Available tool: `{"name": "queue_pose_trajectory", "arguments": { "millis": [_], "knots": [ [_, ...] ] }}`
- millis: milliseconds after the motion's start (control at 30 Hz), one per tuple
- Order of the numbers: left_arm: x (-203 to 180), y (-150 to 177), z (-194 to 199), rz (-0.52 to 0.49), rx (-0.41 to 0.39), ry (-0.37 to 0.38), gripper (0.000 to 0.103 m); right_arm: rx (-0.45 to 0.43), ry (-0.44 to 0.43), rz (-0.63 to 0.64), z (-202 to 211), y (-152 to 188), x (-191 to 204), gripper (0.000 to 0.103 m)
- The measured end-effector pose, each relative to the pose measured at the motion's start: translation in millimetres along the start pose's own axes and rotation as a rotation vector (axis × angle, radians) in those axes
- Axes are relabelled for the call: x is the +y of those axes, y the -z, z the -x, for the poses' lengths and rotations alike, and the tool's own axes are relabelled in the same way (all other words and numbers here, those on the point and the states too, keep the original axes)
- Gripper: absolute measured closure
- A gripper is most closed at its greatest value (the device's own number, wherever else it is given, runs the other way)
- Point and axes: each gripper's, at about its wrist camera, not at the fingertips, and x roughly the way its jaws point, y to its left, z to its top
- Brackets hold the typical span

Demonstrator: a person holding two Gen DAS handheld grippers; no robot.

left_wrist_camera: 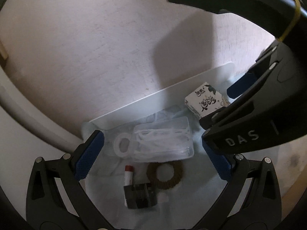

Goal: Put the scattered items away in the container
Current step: 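Grasp the clear plastic box with the left tool while the right tool grasps the white tissue pack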

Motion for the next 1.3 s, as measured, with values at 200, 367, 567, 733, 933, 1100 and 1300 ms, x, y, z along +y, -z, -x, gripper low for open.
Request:
{"name": "queue_pose_trajectory", "arguments": {
  "millis": [200, 367, 567, 733, 933, 1100, 1300],
  "knots": [
    [-2, 8, -14, -0.002, 0.012, 0.024, 0.004, 0.005, -0.01, -0.036, -11, 0, -8, 0.046],
    [-6, 17, -20, -0.003, 0.02, 0.057, 0.012, -0.056, -0.014, -0.033, -6, 1, -9, 0.046],
    [-4, 27, -32, 0.036, 0.047, 0.094, 0.013, -0.079, 0.009, -0.012, -6, 3, -9, 0.046],
    [-2, 28, -39, 0.057, 0.046, 0.122, 0.012, -0.086, 0.035, 0.021, -5, 2, -7, 0.046],
    [3, 26, -51, 0.095, 0.055, 0.183, 0.012, -0.095, 0.012, 0.013, 0, 2, -15, 0.046],
    [7, 26, -57, 0.125, 0.054, 0.212, 0.023, -0.088, 0.022, 0.062, 4, 2, -15, 0.056],
    [6, 28, -59, 0.126, 0.059, 0.201, 0.024, -0.096, 0.02, 0.054, 11, 3, -18, 0.058]
  ]
}}
